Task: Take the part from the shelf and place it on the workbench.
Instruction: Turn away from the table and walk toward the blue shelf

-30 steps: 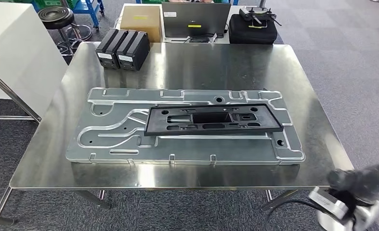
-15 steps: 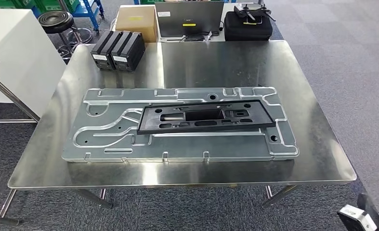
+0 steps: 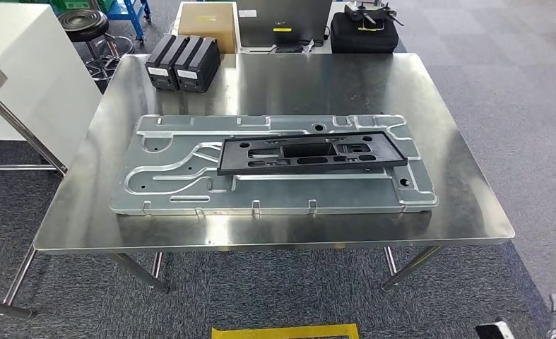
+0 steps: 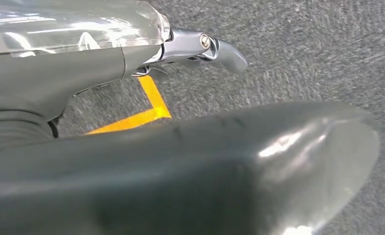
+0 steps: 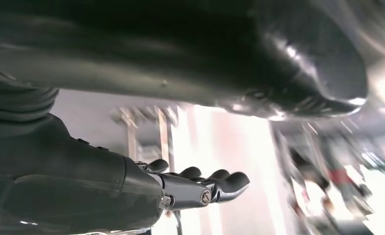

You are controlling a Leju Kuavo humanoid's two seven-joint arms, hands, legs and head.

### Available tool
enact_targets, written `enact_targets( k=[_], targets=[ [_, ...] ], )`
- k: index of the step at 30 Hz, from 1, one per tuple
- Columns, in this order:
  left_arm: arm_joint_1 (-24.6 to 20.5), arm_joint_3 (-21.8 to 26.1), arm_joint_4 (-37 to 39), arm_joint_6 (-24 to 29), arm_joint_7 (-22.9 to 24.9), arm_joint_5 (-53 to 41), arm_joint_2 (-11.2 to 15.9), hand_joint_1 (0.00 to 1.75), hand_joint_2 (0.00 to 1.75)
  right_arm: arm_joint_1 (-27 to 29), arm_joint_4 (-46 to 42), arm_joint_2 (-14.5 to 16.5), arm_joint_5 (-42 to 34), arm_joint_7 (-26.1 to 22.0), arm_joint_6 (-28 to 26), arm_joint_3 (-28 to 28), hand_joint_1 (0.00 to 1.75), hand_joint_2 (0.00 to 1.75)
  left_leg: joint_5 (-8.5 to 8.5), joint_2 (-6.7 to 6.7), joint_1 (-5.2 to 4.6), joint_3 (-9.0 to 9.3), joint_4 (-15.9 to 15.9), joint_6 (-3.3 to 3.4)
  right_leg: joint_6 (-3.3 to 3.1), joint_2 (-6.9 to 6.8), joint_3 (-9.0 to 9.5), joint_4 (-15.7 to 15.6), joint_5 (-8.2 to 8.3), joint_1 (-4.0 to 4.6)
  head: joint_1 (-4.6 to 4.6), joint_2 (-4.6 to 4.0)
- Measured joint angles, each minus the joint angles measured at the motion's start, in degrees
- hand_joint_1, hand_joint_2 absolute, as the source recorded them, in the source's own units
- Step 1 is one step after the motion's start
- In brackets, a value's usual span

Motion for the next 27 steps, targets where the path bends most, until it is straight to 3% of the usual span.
enact_targets(
  k=[2, 4, 6, 7, 9, 11, 12, 13, 14, 16, 18, 19, 21, 22, 23, 26, 27],
  targets=[
    [0.0, 0.01, 0.0, -0.01, 0.01, 0.0, -0.21, 0.0, 0.0, -1.67, 7.9, -0.62, 1.3, 1.58, 1.48, -3.0, 0.0, 0.0, 0.71, -0.01, -0.13, -0.82, 0.27, -0.45, -0.71, 0.09, 5.8, -8.4, 0.99, 0.28, -0.02, 0.0],
    [0.02, 0.0, 0.0, -0.15, -0.15, 0.0, -0.37, 0.0, 0.0, -2.87, 15.33, -1.63, 1.81, 3.93, 3.35, -5.9, 0.0, 0.0, 1.43, -0.03, -0.09, -1.01, 0.3, -1.08, -1.35, 0.18, 8.07, -12.36, 0.72, 0.75, -0.03, 0.0],
    [0.2, -0.01, 0.0, -0.47, -0.27, -0.01, -0.43, 0.0, 0.0, -3.56, 21.73, -2.51, 2.73, 6.88, 4.4, -8.28, 0.0, 0.0, 1.96, -0.11, 0.09, -1.15, 0.32, -1.75, -2.07, 0.08, 7.69, -12.73, 1.56, 0.85, -0.02, 0.0],
    [0.36, -0.02, 0.0, -0.61, -0.28, -0.01, -0.44, 0.0, 0.0, -3.89, 24.61, -2.88, 3.47, 8.52, 4.66, -9.19, 0.0, 0.0, 1.25, -0.19, 0.16, -1.47, 0.84, -2.09, -2.55, 0.02, 7.26, -12.9, 2.12, 0.76, -0.02, 0.0],
    [0.61, -0.02, 0.01, -0.77, -0.24, 0.0, -0.53, 0.0, 0.0, -4.37, 29.74, -3.36, 4.92, 11.29, 4.77, -10.64, 0.0, 0.0, -3.21, -0.33, 0.35, -2.79, 4.57, -2.66, -3.36, -0.13, 5.96, -13.19, 3.46, 0.53, -0.02, 0.0],
    [0.67, -0.02, 0.02, -0.83, -0.14, 0.0, -0.63, 0.0, 0.0, -4.56, 33.89, -3.61, 6.15, 13.5, 4.99, -11.87, 0.0, 0.0, -8.96, -0.35, 0.52, -4.39, 11.66, -3.08, -3.65, -0.2, 4.23, -13.1, 4.72, 0.64, -0.02, 0.0],
    [0.67, -0.02, 0.02, -0.83, -0.1, 0.0, -0.65, 0.0, 0.0, -4.58, 35.7, -3.67, 6.79, 14.59, 5.15, -12.37, 0.0, 0.0, -10.23, -0.34, 0.57, -4.65, 14.73, -3.24, -3.64, -0.25, 3.29, -12.98, 5.37, 0.69, -0.02, 0.0],
    [0.68, -0.02, 0.02, -0.81, -0.09, 0.0, -0.66, 0.0, 0.0, -4.64, 37.35, -3.77, 7.38, 15.63, 5.32, -12.78, 0.0, 0.0, -10.01, -0.34, 0.58, -4.19, 16.4, -3.31, -3.6, -0.28, 2.28, -12.79, 6.01, 0.73, -0.02, 0.0],
    [0.68, -0.02, 0.02, -0.79, -0.08, 0.0, -0.66, 0.0, 0.0, -4.74, 38.89, -3.88, 7.92, 16.64, 5.44, -13.13, 0.0, 0.0, -8.55, -0.33, 0.58, -2.79, 15.99, -3.32, -3.51, -0.3, 1.27, -12.51, 6.6, 0.74, -0.02, 0.0],
    [0.61, -0.02, 0.02, -0.75, -0.07, 0.01, -0.66, 0.0, 0.0, -5.04, 41.7, -4.05, 8.79, 18.7, 5.62, -13.78, 0.0, 0.0, -5.54, -0.32, 0.56, 2.76, 9.64, -3.04, -3.23, -0.3, -0.51, -11.8, 7.59, 0.76, -0.03, 0.0],
    [0.42, -0.07, 0.02, -0.82, 0.0, 0.01, -0.67, 0.0, 0.0, -5.3, 44.06, -4.15, 9.8, 20.67, 6.03, -14.3, 0.0, 0.0, -5.79, -0.3, 0.37, 8.56, 1.14, -2.52, -2.74, -0.31, -1.51, -11.14, 8.44, 0.9, -0.03, 0.0],
    [0.35, -0.1, 0.02, -0.96, 0.04, -0.01, -0.69, 0.0, 0.0, -5.4, 45.25, -4.26, 10.53, 21.85, 6.57, -14.42, 0.0, 0.0, -6.45, -0.29, 0.2, 10.05, -1.39, -2.2, -2.41, -0.37, -1.71, -11.02, 8.94, 0.92, -0.03, 0.0],
    [0.3, -0.18, 0.03, -1.31, 0.13, -0.02, -0.83, 0.0, 0.0, -5.52, 47.49, -4.53, 12.2, 24.14, 8.03, -14.5, 0.0, 0.0, -6.25, -0.22, 0.12, 10.0, -2.57, -1.5, -1.7, -0.42, -1.91, -11.1, 9.93, 0.92, -0.02, 0.0],
    [0.31, -0.21, 0.03, -1.48, 0.14, -0.02, -0.95, 0.0, 0.0, -5.56, 48.59, -4.67, 13.1, 25.18, 8.85, -14.51, 0.0, 0.0, -5.6, -0.08, 0.19, 9.52, -2.62, -1.08, -1.38, -0.33, -2.18, -10.87, 9.57, 0.83, -0.02, 0.0],
    [0.31, -0.25, 0.04, -1.63, 0.13, -0.01, -1.05, 0.0, 0.0, -5.57, 49.55, -4.79, 13.93, 25.97, 9.58, -14.51, 0.0, 0.0, -4.87, 0.08, 0.32, 8.91, -2.7, -0.63, -1.12, -0.22, -2.62, -9.91, 8.05, 0.75, -0.02, 0.0],
    [0.34, -0.42, 0.04, -2.07, -0.04, 0.07, -1.19, 0.0, 0.0, -5.71, 52.2, -5.13, 16.24, 28.1, 11.88, -14.39, 0.0, 0.0, -2.73, 0.41, 0.36, 6.36, -2.63, 0.05, -0.46, -0.04, -4.76, -1.11, -0.88, 0.44, -0.02, 0.0],
    [0.35, -0.46, 0.04, -2.21, -0.11, 0.1, -1.24, 0.0, 0.0, -5.81, 53.02, -5.21, 16.84, 28.77, 12.66, -14.33, 0.0, 0.0, -2.05, 0.45, 0.34, 5.35, -2.45, 0.01, -0.26, -0.04, -5.18, 2.41, -2.51, 0.38, -0.02, 0.0]
  ],
)
